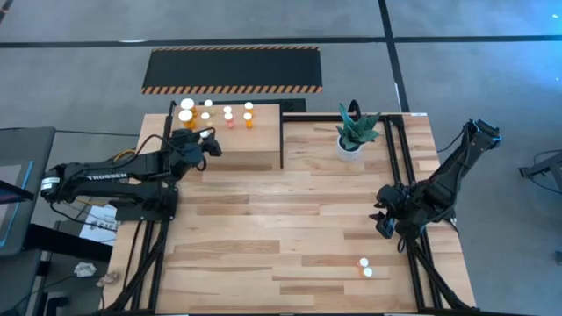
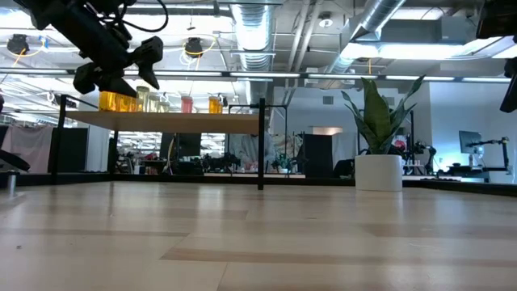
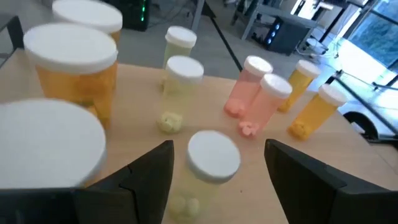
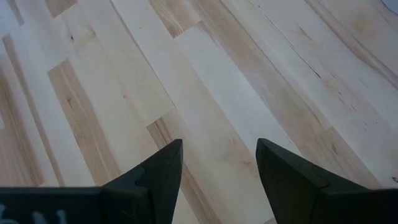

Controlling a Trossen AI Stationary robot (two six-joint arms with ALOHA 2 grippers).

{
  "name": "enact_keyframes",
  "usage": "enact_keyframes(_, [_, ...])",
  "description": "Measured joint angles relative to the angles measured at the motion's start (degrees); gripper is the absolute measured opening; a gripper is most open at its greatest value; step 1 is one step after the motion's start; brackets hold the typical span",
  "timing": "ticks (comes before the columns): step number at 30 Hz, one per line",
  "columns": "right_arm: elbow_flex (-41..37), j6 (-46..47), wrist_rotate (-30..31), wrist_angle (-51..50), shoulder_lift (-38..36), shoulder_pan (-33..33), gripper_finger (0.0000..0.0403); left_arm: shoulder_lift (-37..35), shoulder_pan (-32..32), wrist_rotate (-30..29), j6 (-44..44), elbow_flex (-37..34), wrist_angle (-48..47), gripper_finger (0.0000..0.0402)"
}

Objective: Pick and place medicine bottles onto shelf by color
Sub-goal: Move the pink pill bottle to the center of the table

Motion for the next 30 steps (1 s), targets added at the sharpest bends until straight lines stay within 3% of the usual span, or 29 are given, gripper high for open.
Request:
enact_keyframes(21, [0.0,0.0,0.0,0.0,0.0,0.0,0.0226,-4.1,0.0,-2.9,14.3,-0.1,9.9,0.0238])
enact_keyframes(26, [0.0,0.0,0.0,0.0,0.0,0.0,0.0226,-6.1,0.0,-2.0,23.6,0.0,17.7,0.0238])
enact_keyframes(30, [0.0,0.0,0.0,0.0,0.0,0.0,0.0226,-8.2,-1.1,3.4,34.7,0.0,28.3,0.0238])
